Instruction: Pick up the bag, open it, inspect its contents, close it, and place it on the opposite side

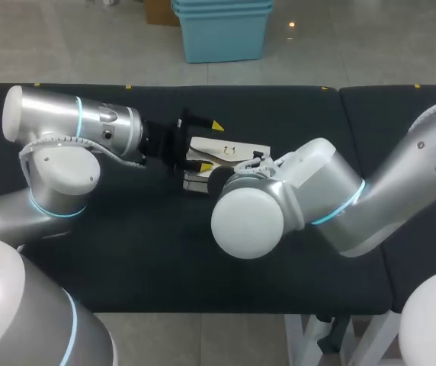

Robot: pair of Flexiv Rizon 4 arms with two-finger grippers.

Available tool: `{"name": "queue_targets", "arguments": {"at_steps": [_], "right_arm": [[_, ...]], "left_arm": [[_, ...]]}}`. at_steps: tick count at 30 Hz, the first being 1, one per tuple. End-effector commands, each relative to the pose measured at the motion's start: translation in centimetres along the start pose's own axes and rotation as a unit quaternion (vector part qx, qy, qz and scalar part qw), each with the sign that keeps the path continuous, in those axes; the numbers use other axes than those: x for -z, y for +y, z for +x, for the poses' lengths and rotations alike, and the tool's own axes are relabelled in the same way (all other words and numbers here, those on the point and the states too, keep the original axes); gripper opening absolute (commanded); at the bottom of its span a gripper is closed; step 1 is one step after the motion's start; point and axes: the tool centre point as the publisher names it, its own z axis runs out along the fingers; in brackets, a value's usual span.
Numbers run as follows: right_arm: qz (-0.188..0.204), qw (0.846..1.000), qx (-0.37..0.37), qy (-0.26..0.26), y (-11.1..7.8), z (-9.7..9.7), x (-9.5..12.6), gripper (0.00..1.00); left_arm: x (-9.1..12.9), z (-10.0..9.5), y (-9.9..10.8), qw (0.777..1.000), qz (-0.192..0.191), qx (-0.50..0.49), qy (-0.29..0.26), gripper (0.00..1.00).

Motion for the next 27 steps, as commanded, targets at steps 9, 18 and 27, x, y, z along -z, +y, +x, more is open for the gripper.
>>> {"name": "queue_targets", "arguments": {"at_steps": [9, 18, 27], "right_arm": [[-0.033, 0.997, -0.019, 0.07, -0.5, -3.3, 3.9, 1.0], [-0.032, 0.985, -0.026, 0.169, -1.0, -5.7, 4.7, 1.0], [-0.075, 0.932, -0.063, 0.348, -1.7, -7.3, 5.7, 1.0]], "left_arm": [[2.6, -1.2, -0.7, 0.998, -0.01, 0.054, -0.006, 1.0], [4.0, -2.2, -0.4, 0.986, -0.047, 0.149, 0.059, 1.0], [5.5, -2.6, -0.9, 0.962, -0.017, 0.242, 0.124, 1.0]]}}
